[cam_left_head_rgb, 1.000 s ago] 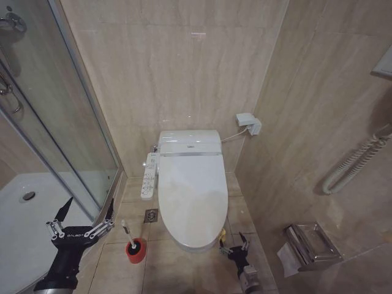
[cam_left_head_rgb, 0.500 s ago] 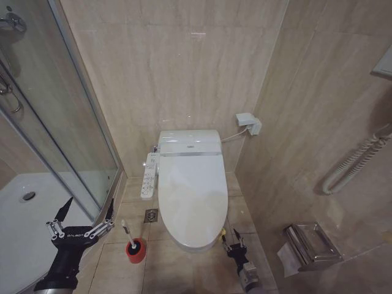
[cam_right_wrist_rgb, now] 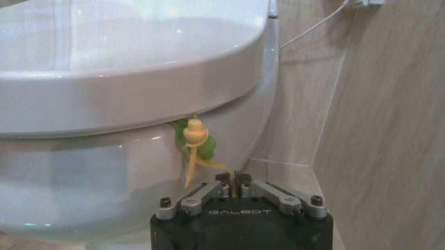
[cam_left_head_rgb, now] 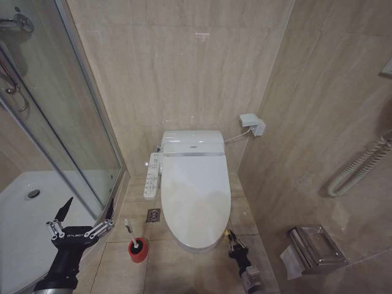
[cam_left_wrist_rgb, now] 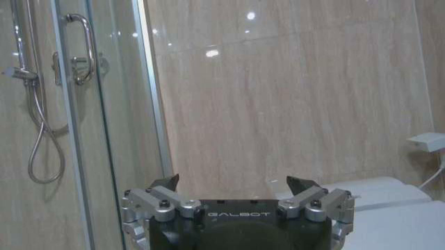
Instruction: Open the toilet lid, clean the toilet bowl with a toilet brush, close the toilet lid, and flush.
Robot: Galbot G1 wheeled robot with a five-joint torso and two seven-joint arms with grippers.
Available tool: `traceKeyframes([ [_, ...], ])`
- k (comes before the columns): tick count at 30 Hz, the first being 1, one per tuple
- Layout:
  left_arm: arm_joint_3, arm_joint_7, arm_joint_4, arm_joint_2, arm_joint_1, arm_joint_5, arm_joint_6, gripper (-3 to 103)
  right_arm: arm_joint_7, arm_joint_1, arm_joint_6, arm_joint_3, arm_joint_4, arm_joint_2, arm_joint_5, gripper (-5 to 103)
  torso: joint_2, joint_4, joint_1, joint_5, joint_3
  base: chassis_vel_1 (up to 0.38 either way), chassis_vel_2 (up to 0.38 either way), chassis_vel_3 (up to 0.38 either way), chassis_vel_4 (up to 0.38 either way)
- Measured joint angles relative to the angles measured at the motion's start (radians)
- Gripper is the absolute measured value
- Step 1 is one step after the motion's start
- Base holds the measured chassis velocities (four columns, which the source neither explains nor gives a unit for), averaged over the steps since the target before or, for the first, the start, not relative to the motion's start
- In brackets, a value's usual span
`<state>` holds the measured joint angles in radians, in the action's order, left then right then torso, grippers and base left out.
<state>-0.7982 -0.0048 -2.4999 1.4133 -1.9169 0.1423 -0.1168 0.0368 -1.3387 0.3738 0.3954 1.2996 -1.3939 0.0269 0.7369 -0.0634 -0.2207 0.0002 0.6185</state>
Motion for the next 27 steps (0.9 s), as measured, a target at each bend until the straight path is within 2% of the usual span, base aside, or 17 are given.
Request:
traceKeyframes([
  [4,0.0,0.0,0.0,0.0,0.0,0.0,0.0,100,0.004,-0.02,0.004,0.014,0.024,0.007,0.008,14,0.0,-0.0001,0.0,0.0,0.0,0.0,0.0,0.0,0.0],
  [5,0.0,0.0,0.0,0.0,0.0,0.0,0.0,100,0.007,-0.029,0.006,0.018,0.038,0.01,0.012,0,0.0,-0.0002,0.0,0.0,0.0,0.0,0.0,0.0,0.0],
  [17,0.0,0.0,0.0,0.0,0.0,0.0,0.0,100,0.007,-0.156,-0.016,0.076,0.29,0.069,0.125,0,0.0,0.0002,0.0,0.0004,0.0,0.0,0.0,0.0,0.0],
  [21,0.0,0.0,0.0,0.0,0.0,0.0,0.0,100,0.008,-0.243,-0.047,0.123,0.472,0.086,0.188,0,0.0,-0.0007,0.0,-0.0003,0.0,0.0,0.0,0.0,0.0],
  [27,0.0,0.0,0.0,0.0,0.0,0.0,0.0,100,0.018,-0.306,-0.082,0.16,0.625,0.087,0.224,0,0.0,-0.0006,0.0,-0.0003,0.0,0.0,0.0,0.0,0.0],
])
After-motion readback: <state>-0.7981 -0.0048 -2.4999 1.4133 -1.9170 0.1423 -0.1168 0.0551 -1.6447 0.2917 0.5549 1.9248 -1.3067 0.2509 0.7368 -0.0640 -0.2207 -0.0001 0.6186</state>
